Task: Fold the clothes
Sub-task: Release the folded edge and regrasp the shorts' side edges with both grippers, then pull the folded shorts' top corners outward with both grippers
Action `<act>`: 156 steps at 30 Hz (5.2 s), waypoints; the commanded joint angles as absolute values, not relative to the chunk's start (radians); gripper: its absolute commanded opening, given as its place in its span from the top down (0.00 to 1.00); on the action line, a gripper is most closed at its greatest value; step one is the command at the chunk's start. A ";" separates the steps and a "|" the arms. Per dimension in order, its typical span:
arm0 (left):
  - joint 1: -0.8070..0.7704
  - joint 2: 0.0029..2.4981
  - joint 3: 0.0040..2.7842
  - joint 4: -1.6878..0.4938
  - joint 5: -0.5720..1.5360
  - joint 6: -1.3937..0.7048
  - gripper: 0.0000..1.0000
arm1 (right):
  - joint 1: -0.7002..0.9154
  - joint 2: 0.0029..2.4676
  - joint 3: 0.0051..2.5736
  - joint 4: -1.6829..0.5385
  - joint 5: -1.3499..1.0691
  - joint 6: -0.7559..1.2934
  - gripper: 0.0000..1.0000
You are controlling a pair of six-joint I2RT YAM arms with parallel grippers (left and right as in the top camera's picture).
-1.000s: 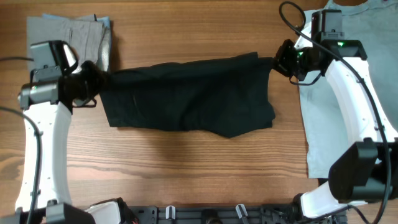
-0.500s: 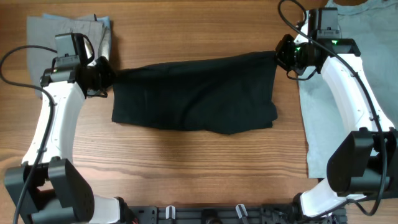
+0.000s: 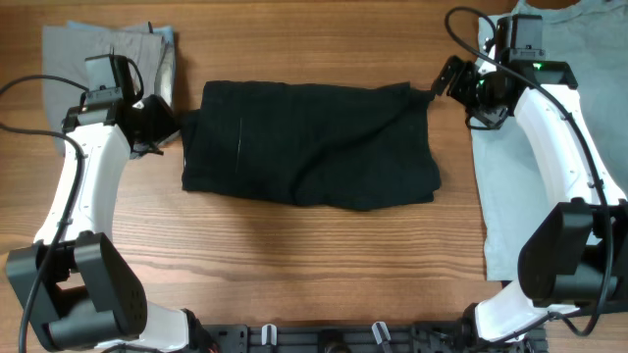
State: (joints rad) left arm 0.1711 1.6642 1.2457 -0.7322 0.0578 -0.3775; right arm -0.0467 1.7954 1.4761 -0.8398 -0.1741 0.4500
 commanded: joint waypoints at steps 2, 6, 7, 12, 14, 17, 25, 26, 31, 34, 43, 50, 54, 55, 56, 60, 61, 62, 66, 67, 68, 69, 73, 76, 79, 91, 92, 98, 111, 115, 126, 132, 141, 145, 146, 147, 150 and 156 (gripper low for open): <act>0.153 1.667 1.247 -0.747 0.118 -0.218 0.43 | -0.046 1.814 1.479 -0.931 -0.156 0.364 0.01; 0.142 1.667 1.247 -0.809 0.123 -0.189 0.45 | -0.045 1.814 1.479 -1.005 -0.156 0.331 0.04; 0.141 1.667 1.247 -0.832 0.123 -0.189 0.48 | -0.045 1.814 1.479 -1.027 -0.157 0.333 0.05; 0.139 1.668 1.208 -0.923 0.123 -0.189 0.65 | -0.039 1.816 1.432 -1.144 -0.215 0.303 0.42; 0.139 1.668 1.175 -0.931 0.123 -0.189 0.68 | -0.031 1.816 1.369 -1.126 -0.261 0.289 0.51; 0.139 1.668 1.118 -0.895 0.123 -0.190 0.60 | -0.012 1.816 1.238 -1.071 -0.284 0.308 0.31; 0.139 1.668 1.021 -0.738 0.198 -0.190 0.42 | -0.007 1.816 0.982 -0.839 -0.352 0.383 0.05; 0.139 1.668 1.013 -0.717 0.199 -0.190 0.45 | -0.007 1.816 0.973 -0.814 -0.374 0.375 0.06; 0.139 1.668 1.000 -0.683 0.198 -0.189 0.80 | -0.008 1.816 0.970 -0.776 -0.389 0.366 0.66; 0.139 1.668 1.000 -0.684 0.198 -0.189 0.96 | -0.022 1.815 0.990 -0.813 -0.318 0.371 0.96; 0.144 1.650 1.004 -0.714 0.198 -0.186 0.96 | -0.120 1.784 1.150 -1.059 -0.151 0.346 0.51; 0.144 1.592 1.110 -0.806 0.289 -0.186 0.35 | -0.120 1.748 1.263 -1.127 -0.137 0.340 0.40; 0.142 1.567 1.196 -0.800 0.314 -0.186 0.20 | -0.120 1.702 1.329 -1.098 -0.210 0.286 0.38; 0.138 1.565 1.211 -0.771 0.326 -0.184 0.18 | -0.120 1.693 1.335 -1.082 -0.228 0.282 0.38; 0.134 1.565 1.220 -0.731 0.333 -0.171 0.21 | -0.120 1.678 1.337 -1.053 -0.252 0.280 0.36; 0.115 1.596 1.222 -0.570 0.337 -0.129 0.34 | -0.120 1.662 1.337 -1.002 -0.274 0.295 0.31; 0.114 1.614 1.222 -0.541 0.339 -0.129 0.34 | -0.120 1.662 1.337 -1.002 -0.281 0.296 0.31; 0.114 1.639 1.222 -0.513 0.345 -0.117 0.36 | -0.120 1.662 1.336 -1.002 -0.295 0.296 0.31; 0.114 1.776 1.254 -0.412 0.405 -0.073 0.37 | -0.120 1.662 1.336 -1.003 -0.315 0.295 0.31; 0.114 1.816 1.269 -0.384 0.421 -0.061 0.36 | -0.120 1.662 1.336 -1.002 -0.315 0.295 0.31; 0.113 1.853 1.284 -0.354 0.437 -0.059 0.35 | -0.120 1.662 1.336 -1.003 -0.316 0.296 0.31; 0.111 1.895 1.298 -0.323 0.450 -0.059 0.33 | -0.120 1.662 1.336 -1.003 -0.316 0.297 0.31; 0.096 2.045 1.346 -0.235 0.456 -0.059 0.19 | -0.120 1.662 1.335 -1.006 -0.316 0.300 0.30; 0.084 2.112 1.348 -0.168 0.457 -0.060 0.13 | -0.119 1.662 1.335 -1.005 -0.315 0.299 0.30; 0.072 2.147 1.348 -0.135 0.457 -0.060 0.12 | -0.119 1.662 1.335 -0.998 -0.315 0.299 0.30; 0.024 2.180 1.348 -0.126 0.456 -0.060 0.77 | -0.119 1.662 1.335 -0.953 -0.315 0.318 0.29; 0.028 2.175 1.349 -0.127 0.456 -0.060 0.82 | -0.119 1.662 1.335 -0.953 -0.315 0.318 0.30; 0.034 2.103 1.349 -0.133 0.456 -0.069 0.89 | -0.118 1.666 1.333 -0.897 -0.226 0.318 0.24; 0.036 1.855 1.349 -0.337 0.445 -0.089 0.95 | -0.110 1.846 1.333 -0.631 -0.202 0.284 0.26; 0.036 1.831 1.349 -0.389 0.414 -0.089 0.95 | -0.102 1.932 1.333 -0.568 -0.223 0.259 0.26; 0.035 1.827 1.349 -0.425 0.415 -0.089 0.96 | -0.097 2.037 1.333 -0.414 -0.499 0.075 0.34; 0.035 1.825 1.349 -0.429 0.415 -0.089 0.96 | -0.097 2.037 1.333 -0.401 -0.496 0.078 0.50; 0.036 1.821 1.349 -0.459 0.414 -0.089 0.96 | -0.097 2.037 1.333 -0.397 -0.388 0.077 0.43; 0.036 1.818 1.349 -0.469 0.414 -0.089 0.96 | -0.097 2.037 1.333 -0.375 -0.389 0.078 0.46; 0.036 1.816 1.349 -0.469 0.414 -0.089 0.96 | -0.097 2.037 1.333 -0.371 -0.389 0.078 0.45; 0.036 1.813 1.349 -0.469 0.414 -0.089 0.96 | -0.097 2.037 1.333 -0.367 -0.388 0.078 0.41; 0.036 1.803 1.349 -0.469 0.414 -0.089 0.96 | -0.097 2.038 1.333 -0.368 -0.389 0.078 0.31; 0.036 1.774 1.349 -0.469 0.399 -0.089 0.96 | -0.097 2.039 1.333 -0.367 -0.393 0.078 0.92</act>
